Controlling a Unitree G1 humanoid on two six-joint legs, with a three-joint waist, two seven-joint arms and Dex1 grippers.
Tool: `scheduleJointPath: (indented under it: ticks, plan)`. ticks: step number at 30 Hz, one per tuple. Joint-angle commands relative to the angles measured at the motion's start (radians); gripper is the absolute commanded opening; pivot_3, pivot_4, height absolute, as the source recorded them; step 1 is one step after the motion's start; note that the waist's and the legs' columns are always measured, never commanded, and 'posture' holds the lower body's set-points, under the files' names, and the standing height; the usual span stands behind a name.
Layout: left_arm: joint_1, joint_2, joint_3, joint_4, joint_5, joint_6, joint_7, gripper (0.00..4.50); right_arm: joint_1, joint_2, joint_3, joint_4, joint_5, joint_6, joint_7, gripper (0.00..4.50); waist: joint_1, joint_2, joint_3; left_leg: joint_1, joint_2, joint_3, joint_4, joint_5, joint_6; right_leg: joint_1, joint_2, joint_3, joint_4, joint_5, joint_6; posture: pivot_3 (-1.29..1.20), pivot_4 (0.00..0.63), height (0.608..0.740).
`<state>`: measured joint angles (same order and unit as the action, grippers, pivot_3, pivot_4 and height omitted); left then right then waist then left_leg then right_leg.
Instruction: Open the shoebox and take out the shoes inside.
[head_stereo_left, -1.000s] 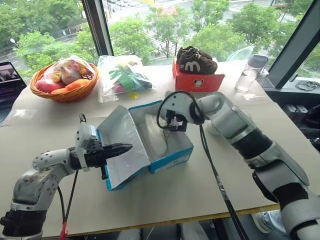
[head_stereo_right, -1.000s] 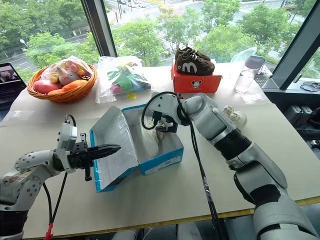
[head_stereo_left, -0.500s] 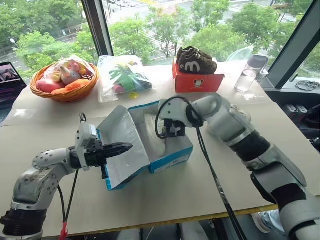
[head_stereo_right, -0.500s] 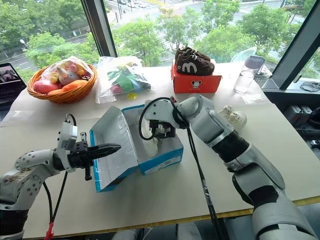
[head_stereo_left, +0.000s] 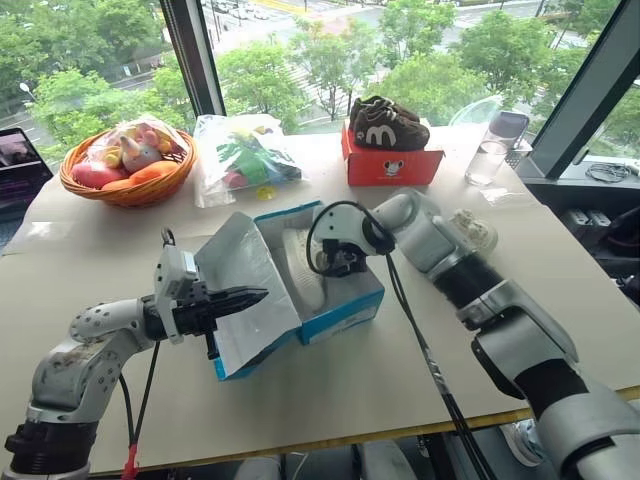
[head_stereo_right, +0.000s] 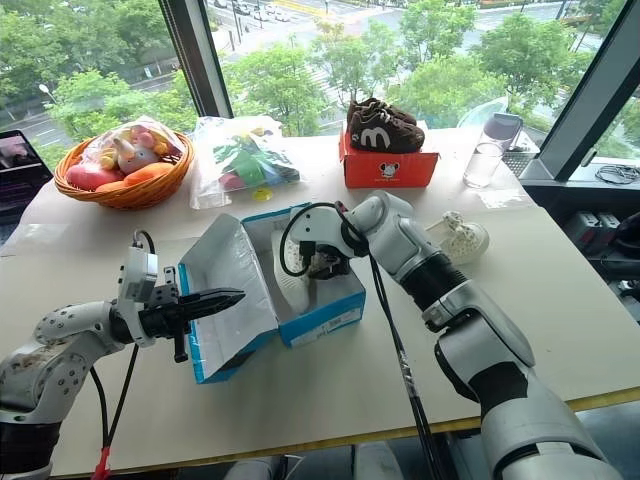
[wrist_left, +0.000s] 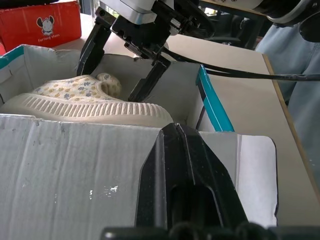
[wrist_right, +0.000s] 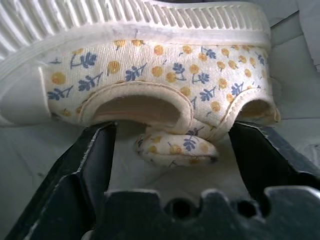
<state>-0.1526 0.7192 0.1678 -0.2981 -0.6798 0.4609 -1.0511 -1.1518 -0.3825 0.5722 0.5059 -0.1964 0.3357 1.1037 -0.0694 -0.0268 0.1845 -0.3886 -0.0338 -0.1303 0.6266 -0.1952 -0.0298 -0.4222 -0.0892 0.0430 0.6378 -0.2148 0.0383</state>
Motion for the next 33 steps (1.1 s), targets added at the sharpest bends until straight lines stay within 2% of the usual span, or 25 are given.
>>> scheduleJointPath:
  ticks: [1,3,17,22,33]
  plan:
    - [-0.005,0.002,0.001,-0.027,0.004,-0.015,-0.002,0.00,-0.005,0.007,-0.023,0.003,-0.015,0.012,0.004,1.73,-0.001,0.000,0.000,0.000,0.000,0.000,0.000,0.000,0.000,0.000,0.000,0.000,0.001,0.000,0.000,0.00,0.150,0.740]
    - [-0.010,0.001,-0.002,-0.024,0.009,-0.015,-0.003,0.00,-0.001,0.008,-0.030,0.000,-0.019,0.019,0.002,1.17,0.000,0.000,0.000,0.000,0.000,0.000,0.000,0.000,0.000,-0.001,0.000,0.000,0.001,0.000,0.000,0.00,0.150,0.740]
    - [-0.026,0.005,-0.011,-0.015,0.016,-0.016,-0.007,0.00,0.011,0.046,-0.109,-0.043,0.019,0.146,0.006,1.17,0.000,0.000,0.000,0.000,0.000,0.000,0.000,0.000,0.000,-0.001,0.000,0.000,0.002,0.000,0.000,0.00,0.150,0.740]
    - [-0.024,0.006,-0.010,-0.017,0.015,-0.013,-0.006,0.00,0.024,0.042,-0.110,-0.079,0.033,0.168,0.024,0.06,-0.001,0.000,0.000,0.000,0.000,0.000,0.000,0.000,0.000,-0.001,0.000,0.000,0.002,0.000,0.000,0.00,0.150,0.740]
    - [-0.016,0.010,-0.007,-0.022,0.017,-0.014,-0.010,0.00,0.021,0.069,-0.159,-0.098,0.080,0.258,0.008,0.04,-0.001,0.000,0.000,0.000,0.000,0.000,0.000,0.000,0.000,-0.002,0.000,0.000,0.002,0.000,0.000,0.00,0.150,0.740]
